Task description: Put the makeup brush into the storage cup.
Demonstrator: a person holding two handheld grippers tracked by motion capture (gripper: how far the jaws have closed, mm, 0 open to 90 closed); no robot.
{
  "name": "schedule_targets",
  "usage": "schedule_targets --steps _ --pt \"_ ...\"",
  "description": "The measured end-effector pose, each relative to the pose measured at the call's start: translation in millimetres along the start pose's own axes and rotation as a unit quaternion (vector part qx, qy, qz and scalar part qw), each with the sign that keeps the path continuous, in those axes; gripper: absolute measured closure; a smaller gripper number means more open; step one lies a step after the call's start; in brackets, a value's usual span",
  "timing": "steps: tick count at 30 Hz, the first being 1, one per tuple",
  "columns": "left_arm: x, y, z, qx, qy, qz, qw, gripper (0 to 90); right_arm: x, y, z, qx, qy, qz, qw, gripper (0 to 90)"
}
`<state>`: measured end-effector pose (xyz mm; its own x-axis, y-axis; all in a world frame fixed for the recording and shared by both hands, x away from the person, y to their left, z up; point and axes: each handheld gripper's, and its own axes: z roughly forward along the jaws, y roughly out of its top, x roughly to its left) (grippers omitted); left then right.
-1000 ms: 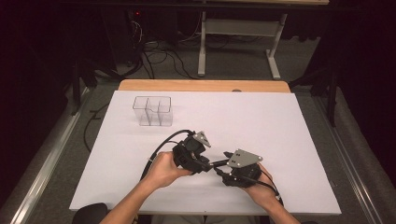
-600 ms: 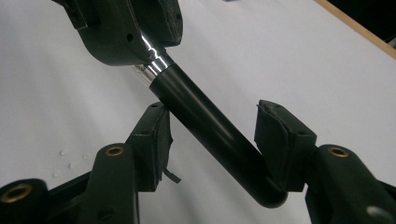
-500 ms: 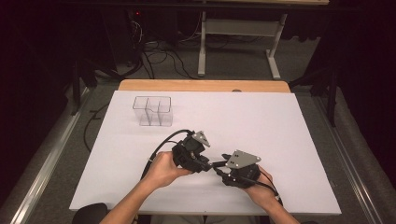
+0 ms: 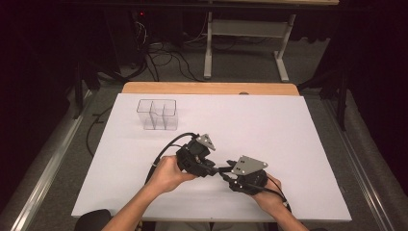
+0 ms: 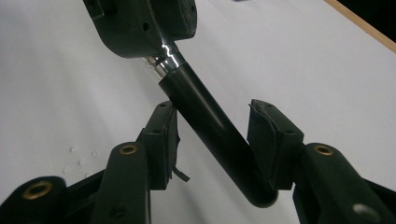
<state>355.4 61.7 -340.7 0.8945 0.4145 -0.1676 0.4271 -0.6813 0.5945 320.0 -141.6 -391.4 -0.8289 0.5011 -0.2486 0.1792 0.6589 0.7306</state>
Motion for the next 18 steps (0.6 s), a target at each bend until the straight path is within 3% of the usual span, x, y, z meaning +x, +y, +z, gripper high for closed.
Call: schedule_targets --steps 7,12,15,16,18 --pt "1.5 0.5 0.9 -0.002 -0.008 -0.003 1.0000 70.5 -2.1 -0.6 -1.6 0.005 0.014 0.005 0.9999 57.5" --pt "5.6 0.0 -0.6 -0.003 -0.017 -0.010 0.9998 70.3 -1.5 1.6 -0.1 0.010 0.025 -0.010 0.9996 62.5" --pt "7.1 0.3 -0.3 -0.007 -0.024 -0.014 0.9996 70.0 0.8 4.2 0.1 0.021 0.031 -0.040 0.9985 67.7" --pt "7.9 0.4 -0.9 -0.010 -0.025 -0.015 0.9995 69.7 2.1 4.7 0.1 0.022 0.032 -0.040 0.9984 68.9" --pt "9.5 0.5 -2.9 -0.022 -0.016 -0.017 0.9995 66.5 3.0 5.9 -0.3 0.026 0.042 -0.052 0.9974 72.3"
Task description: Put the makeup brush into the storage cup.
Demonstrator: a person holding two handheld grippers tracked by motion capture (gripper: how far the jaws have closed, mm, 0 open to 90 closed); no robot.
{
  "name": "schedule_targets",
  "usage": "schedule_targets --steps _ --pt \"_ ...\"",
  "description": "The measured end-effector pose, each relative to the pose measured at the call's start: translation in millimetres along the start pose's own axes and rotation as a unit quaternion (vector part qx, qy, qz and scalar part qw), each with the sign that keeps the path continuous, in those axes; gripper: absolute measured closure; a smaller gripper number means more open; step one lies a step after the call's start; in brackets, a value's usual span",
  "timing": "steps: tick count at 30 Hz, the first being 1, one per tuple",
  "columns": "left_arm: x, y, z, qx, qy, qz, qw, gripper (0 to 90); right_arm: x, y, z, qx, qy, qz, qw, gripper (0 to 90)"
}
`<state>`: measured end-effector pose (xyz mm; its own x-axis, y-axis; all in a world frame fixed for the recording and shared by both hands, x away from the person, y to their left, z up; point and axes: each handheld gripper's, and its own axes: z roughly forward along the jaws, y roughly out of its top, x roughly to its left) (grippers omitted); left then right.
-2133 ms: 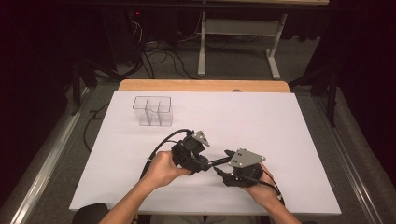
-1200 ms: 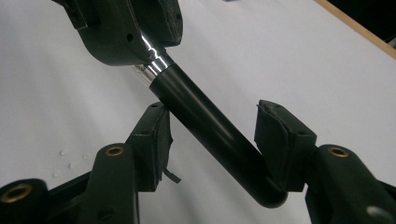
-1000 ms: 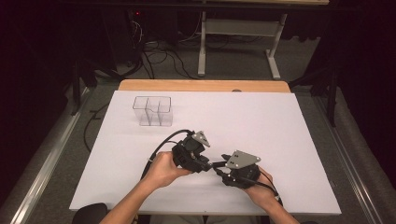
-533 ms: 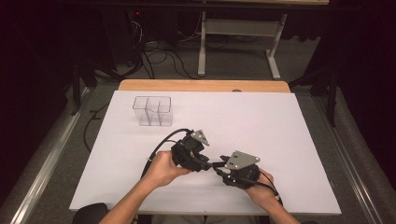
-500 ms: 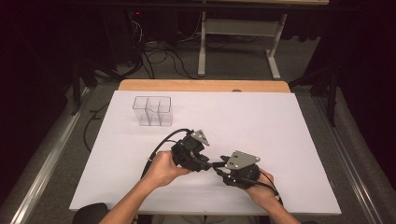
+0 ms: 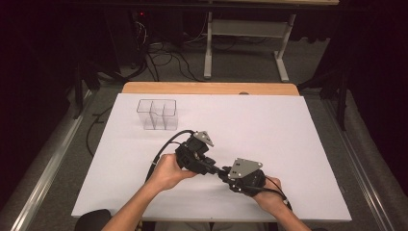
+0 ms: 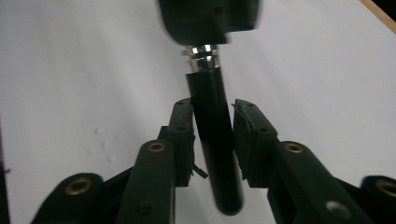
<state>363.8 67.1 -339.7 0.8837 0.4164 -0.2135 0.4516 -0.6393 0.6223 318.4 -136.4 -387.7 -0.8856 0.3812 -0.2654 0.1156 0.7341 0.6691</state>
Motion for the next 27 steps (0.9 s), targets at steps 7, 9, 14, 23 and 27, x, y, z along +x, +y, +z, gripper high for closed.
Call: schedule_targets --steps 7,9,14,23,27 --pt "8.4 -1.7 -10.6 -0.043 -0.001 -0.031 0.9986 46.1 0.5 3.4 -0.8 0.002 0.017 0.002 0.9998 76.7" --pt "9.4 -2.3 -13.5 -0.051 0.001 -0.035 0.9981 42.6 -1.8 2.7 -2.0 -0.001 0.020 0.013 0.9997 76.7" --pt "11.9 -4.3 -21.3 -0.073 0.018 -0.049 0.9960 37.7 -5.4 1.6 -4.8 -0.005 0.026 0.027 0.9993 76.7" --pt "12.0 -9.6 -35.2 -0.127 0.060 -0.055 0.9886 31.7 -15.2 -2.6 -9.0 -0.023 0.031 0.064 0.9972 76.6" --pt "12.9 -11.6 -34.1 -0.133 0.060 -0.060 0.9874 30.7 -20.1 -5.1 -11.3 -0.032 0.028 0.087 0.9953 76.6"
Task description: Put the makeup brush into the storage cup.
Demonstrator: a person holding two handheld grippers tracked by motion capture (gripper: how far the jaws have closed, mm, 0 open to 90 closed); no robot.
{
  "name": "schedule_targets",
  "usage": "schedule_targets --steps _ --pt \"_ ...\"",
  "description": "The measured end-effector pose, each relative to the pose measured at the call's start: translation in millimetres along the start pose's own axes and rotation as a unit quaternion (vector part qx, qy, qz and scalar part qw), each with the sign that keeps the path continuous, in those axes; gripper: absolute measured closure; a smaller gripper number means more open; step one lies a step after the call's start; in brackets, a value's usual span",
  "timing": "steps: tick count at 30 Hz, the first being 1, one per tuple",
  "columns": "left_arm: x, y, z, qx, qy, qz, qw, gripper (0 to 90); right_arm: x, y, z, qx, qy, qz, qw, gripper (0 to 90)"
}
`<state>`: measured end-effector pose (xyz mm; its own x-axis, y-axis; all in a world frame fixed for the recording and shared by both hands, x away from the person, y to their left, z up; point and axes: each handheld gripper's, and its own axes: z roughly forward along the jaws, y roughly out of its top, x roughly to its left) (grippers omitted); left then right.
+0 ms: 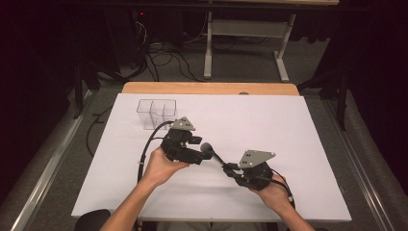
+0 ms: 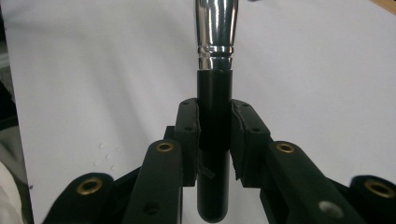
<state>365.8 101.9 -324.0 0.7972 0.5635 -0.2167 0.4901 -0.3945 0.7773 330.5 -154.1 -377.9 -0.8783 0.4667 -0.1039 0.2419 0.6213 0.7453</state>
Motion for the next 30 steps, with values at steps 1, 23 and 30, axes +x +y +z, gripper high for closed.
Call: schedule_targets --steps 1,23,30 --pt "0.1 -0.7 0.3 -0.001 0.001 -0.001 1.0000 30.3 -1.9 -0.4 -1.0 -0.004 -0.001 0.006 1.0000 76.6" --pt "-7.9 -15.1 30.9 -0.005 -0.028 -0.018 0.9994 38.3 -18.6 -5.3 -11.6 -0.050 0.012 0.090 0.9946 76.5" --pt "-9.7 -15.1 33.8 -0.006 -0.035 -0.018 0.9992 37.0 -16.6 -4.5 -7.9 -0.046 0.019 0.096 0.9941 76.5"
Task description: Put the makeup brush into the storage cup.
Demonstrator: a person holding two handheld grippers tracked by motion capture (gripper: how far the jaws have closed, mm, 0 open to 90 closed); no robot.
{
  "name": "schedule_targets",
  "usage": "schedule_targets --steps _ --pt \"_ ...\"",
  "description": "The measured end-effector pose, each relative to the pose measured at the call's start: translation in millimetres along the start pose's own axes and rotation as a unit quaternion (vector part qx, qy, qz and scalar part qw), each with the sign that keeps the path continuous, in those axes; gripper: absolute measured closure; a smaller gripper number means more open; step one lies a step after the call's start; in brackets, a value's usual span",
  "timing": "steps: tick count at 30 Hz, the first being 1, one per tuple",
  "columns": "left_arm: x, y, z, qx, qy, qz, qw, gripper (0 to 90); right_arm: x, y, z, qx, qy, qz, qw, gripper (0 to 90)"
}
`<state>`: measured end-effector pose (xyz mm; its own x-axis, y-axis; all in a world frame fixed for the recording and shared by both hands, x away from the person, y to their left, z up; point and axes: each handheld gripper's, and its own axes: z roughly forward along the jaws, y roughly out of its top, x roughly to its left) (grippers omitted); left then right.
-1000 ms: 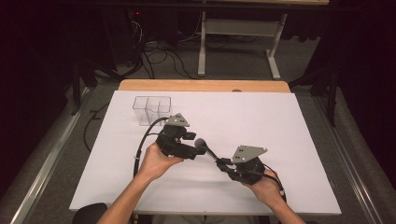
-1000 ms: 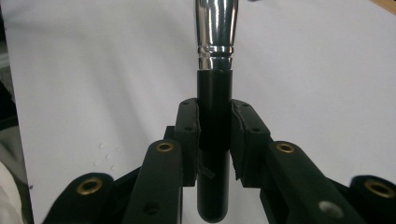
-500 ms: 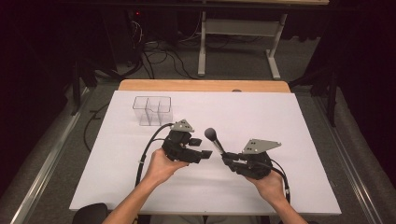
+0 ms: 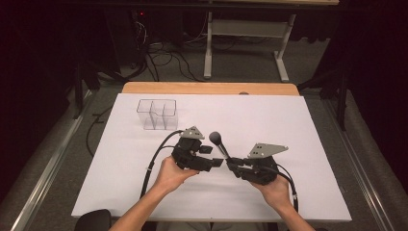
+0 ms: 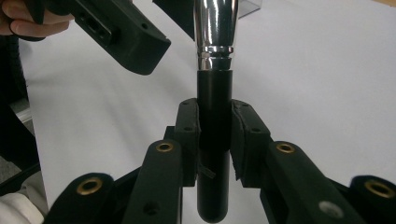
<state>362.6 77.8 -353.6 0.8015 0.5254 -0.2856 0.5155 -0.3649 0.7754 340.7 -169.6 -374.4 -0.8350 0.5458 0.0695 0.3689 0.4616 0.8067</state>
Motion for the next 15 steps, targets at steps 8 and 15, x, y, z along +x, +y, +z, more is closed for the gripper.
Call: schedule_targets --steps 8,15 --pt "-3.6 -0.5 0.5 -0.014 -0.012 0.003 0.9998 43.5 2.9 0.4 3.2 0.000 0.004 0.001 1.0000 76.5" --pt "-4.4 -0.3 -1.1 -0.028 -0.017 0.001 0.9995 53.1 5.9 0.2 8.2 0.004 0.014 -0.004 0.9999 76.5"
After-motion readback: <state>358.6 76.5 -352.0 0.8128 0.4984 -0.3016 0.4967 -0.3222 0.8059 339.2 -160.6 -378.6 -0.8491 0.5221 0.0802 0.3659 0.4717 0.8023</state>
